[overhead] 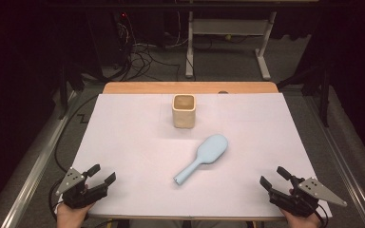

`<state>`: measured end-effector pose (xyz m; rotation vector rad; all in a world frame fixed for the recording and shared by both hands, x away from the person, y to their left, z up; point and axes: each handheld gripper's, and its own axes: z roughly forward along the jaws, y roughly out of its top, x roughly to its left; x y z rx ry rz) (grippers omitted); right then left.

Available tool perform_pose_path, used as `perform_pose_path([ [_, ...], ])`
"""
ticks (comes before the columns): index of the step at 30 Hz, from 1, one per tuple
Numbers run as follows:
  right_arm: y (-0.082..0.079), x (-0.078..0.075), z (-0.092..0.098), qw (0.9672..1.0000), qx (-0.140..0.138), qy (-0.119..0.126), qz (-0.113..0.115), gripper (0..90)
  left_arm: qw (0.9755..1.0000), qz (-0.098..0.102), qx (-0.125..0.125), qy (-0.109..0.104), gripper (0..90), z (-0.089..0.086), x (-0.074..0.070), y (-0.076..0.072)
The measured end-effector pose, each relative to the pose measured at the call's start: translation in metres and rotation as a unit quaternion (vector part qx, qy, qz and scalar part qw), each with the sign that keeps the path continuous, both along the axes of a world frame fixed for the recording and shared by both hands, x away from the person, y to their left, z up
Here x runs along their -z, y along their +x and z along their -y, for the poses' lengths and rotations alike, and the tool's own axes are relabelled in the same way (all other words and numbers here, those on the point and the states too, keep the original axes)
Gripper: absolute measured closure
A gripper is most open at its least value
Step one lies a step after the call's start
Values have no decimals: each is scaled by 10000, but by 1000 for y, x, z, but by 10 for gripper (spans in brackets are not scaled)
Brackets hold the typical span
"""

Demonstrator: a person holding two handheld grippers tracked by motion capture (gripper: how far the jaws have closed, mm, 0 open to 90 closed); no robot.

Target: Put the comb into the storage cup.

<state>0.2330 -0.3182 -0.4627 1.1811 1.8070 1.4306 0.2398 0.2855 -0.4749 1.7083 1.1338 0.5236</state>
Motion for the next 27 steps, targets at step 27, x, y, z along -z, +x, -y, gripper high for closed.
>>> perform_pose_path([
  [27,0,-1,0,10000,-21,21,22,258,10000,8,-5,19,289,0,0,0],
])
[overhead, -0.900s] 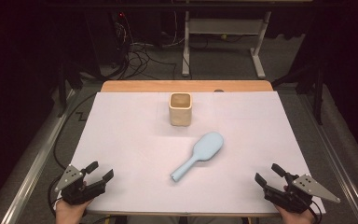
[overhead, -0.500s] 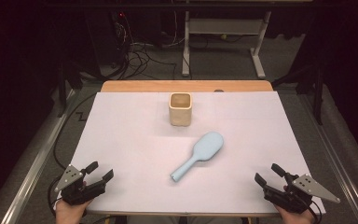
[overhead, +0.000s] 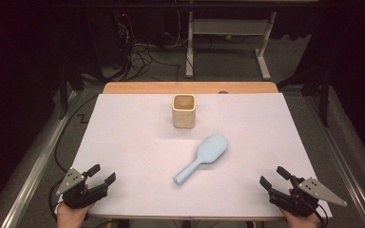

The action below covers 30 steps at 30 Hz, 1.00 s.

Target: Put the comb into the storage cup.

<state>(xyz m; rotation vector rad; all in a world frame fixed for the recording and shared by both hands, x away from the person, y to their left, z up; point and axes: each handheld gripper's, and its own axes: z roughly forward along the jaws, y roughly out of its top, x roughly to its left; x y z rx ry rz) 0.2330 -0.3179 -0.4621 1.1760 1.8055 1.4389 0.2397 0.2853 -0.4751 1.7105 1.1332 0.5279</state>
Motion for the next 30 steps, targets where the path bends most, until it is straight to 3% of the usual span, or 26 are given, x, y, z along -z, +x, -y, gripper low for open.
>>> perform_pose_path([
  [30,5,-1,-4,10000,-67,13,56,268,10000,-39,-36,20,289,1,2,2],
])
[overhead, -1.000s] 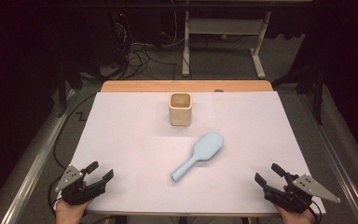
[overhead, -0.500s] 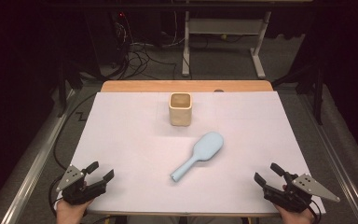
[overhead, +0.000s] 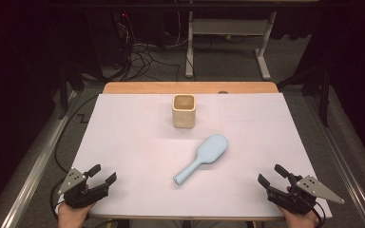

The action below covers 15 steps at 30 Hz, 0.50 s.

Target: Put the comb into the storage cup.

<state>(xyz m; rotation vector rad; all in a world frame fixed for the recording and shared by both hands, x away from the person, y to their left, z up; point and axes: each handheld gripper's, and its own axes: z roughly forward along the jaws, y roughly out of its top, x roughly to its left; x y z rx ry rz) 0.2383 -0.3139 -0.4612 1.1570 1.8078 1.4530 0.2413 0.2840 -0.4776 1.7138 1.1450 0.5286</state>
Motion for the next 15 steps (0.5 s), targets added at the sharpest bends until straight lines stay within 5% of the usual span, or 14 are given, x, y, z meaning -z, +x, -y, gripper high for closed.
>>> perform_pose_path([
  [15,4,0,-9,9999,-150,-32,-13,270,10000,-14,-14,-2,290,0,0,1],
])
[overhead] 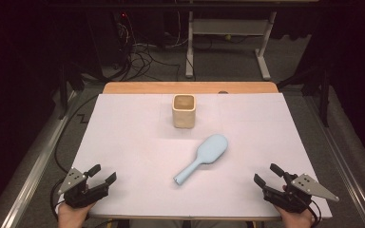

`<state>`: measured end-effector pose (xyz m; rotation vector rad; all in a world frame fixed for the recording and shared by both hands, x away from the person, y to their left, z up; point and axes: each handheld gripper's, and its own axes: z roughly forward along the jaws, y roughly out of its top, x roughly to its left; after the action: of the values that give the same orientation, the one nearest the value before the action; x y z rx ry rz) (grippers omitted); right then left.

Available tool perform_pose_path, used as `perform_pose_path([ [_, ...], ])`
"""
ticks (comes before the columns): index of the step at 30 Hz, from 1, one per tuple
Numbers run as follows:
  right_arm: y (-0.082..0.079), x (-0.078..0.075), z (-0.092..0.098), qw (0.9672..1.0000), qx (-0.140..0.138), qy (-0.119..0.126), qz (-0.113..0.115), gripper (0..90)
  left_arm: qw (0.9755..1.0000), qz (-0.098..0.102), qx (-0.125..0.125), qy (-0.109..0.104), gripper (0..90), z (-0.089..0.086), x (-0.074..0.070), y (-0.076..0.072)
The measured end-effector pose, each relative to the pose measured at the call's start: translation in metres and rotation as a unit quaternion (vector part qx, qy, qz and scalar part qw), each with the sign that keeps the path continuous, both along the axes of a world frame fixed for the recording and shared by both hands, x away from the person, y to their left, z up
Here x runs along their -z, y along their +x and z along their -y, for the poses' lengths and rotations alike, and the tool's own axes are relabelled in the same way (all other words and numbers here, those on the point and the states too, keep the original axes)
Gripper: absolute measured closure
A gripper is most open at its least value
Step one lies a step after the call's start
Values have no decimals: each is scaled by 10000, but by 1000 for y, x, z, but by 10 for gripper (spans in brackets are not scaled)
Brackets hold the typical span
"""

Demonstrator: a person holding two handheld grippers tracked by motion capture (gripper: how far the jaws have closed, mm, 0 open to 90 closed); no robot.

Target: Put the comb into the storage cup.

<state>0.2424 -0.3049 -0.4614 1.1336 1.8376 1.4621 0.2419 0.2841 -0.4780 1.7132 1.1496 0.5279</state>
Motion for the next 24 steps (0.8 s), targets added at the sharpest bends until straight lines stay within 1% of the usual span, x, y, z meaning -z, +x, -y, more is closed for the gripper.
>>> perform_pose_path([
  [14,3,0,-9,9999,-134,-16,-6,275,10000,19,4,1,290,0,0,0],
  [24,5,-1,-15,9997,-241,10,39,277,10000,39,15,16,290,1,-1,0],
])
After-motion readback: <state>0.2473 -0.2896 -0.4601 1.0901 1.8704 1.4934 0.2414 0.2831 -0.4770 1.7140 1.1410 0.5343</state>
